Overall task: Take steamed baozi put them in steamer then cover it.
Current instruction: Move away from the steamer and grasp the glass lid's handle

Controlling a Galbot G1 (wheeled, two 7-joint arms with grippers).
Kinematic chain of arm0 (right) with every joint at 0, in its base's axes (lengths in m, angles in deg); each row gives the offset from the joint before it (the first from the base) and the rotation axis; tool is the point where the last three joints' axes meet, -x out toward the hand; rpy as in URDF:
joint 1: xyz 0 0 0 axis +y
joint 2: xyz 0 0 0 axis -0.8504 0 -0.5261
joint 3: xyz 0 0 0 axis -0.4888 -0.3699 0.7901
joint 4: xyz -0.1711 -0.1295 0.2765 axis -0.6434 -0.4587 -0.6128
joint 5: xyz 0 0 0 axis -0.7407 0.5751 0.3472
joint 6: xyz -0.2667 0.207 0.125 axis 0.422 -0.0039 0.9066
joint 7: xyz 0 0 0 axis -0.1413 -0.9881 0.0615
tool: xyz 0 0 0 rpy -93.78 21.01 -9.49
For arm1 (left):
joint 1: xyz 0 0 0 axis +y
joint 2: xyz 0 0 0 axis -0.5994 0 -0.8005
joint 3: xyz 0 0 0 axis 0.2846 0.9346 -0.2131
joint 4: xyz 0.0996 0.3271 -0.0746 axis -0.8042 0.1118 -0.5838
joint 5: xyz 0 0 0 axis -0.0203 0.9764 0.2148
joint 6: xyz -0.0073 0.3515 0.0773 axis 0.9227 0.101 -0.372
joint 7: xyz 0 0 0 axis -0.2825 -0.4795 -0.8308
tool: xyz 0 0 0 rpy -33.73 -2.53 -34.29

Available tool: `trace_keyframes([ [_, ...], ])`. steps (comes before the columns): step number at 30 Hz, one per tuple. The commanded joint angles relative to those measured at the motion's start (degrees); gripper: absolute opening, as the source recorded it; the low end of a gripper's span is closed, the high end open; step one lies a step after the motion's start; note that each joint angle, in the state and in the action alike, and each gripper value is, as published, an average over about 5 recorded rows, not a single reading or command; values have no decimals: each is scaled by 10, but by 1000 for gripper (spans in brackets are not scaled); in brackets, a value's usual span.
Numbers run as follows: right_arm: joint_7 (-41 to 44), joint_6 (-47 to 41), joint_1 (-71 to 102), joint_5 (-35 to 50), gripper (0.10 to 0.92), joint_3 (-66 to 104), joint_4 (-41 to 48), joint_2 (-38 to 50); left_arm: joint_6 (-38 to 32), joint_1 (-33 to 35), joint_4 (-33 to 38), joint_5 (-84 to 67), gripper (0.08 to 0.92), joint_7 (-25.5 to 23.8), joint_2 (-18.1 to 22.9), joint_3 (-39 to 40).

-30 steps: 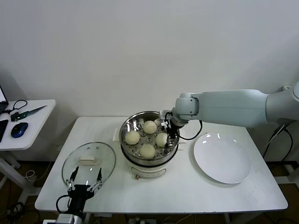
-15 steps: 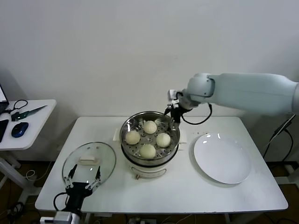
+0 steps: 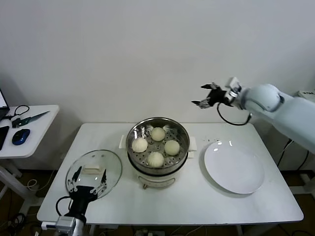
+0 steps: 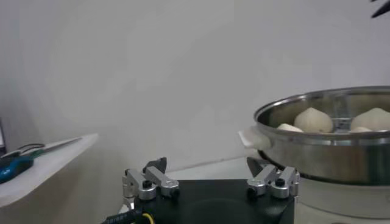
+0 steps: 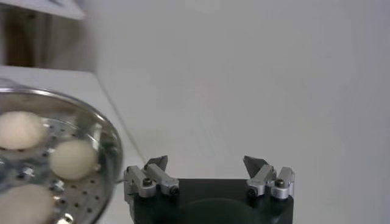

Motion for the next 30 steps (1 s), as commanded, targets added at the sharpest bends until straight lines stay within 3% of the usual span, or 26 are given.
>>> trace_keyframes([
  [1, -83, 88, 758, -103, 823, 817, -54, 87, 10, -5, 9, 0, 823, 3, -4, 1],
  [7, -65, 164, 986, -135, 823, 1000, -72, -49, 15, -27, 1, 30, 823, 1, -12, 8],
  [18, -78, 340, 1049, -185, 823, 960, -45, -248, -16, -34, -32, 122, 823, 22, -28, 11],
  [21, -84, 350, 1051, -201, 823, 938, -46, -274, -44, -33, -47, 236, 823, 66, -41, 9],
  [26, -90, 353, 1050, -235, 823, 903, -47, -303, -92, -34, -88, 516, 823, 191, -74, -1],
  [30, -95, 353, 1050, -251, 823, 885, -58, -322, -90, -40, -139, 634, 823, 235, -98, -3],
])
